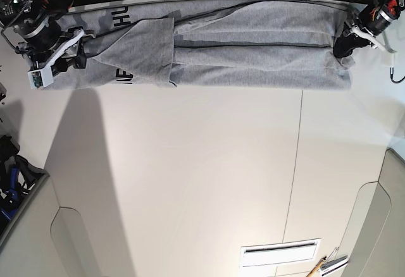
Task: Fold the T-shirt properly
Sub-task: 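Grasp the folded strip's end with the left gripper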
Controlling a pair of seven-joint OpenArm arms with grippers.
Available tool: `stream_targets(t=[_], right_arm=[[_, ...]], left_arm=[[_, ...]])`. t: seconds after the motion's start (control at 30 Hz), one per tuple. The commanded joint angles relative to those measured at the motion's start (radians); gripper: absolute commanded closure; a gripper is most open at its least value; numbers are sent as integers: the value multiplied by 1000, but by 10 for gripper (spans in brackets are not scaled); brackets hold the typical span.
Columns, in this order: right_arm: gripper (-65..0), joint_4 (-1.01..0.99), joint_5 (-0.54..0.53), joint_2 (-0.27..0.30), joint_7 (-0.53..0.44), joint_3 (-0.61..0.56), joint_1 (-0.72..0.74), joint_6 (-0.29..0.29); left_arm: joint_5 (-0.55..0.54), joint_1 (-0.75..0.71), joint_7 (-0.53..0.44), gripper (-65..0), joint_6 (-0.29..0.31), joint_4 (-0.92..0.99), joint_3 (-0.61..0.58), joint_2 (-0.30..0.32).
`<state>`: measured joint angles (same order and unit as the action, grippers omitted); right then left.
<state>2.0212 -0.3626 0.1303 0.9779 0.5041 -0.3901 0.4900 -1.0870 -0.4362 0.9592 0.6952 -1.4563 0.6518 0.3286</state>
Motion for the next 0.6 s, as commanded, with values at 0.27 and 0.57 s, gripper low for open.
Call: stream_targets(t=[0.27,0.57], right_arm=[[-267,14,-11,8,-1,6,2,0],[-267,14,35,8,3,8,2,-3]], left_arm=[[-335,5,220,0,3,-129,43,11],[-397,4,324,0,3,-209,-8,-80]])
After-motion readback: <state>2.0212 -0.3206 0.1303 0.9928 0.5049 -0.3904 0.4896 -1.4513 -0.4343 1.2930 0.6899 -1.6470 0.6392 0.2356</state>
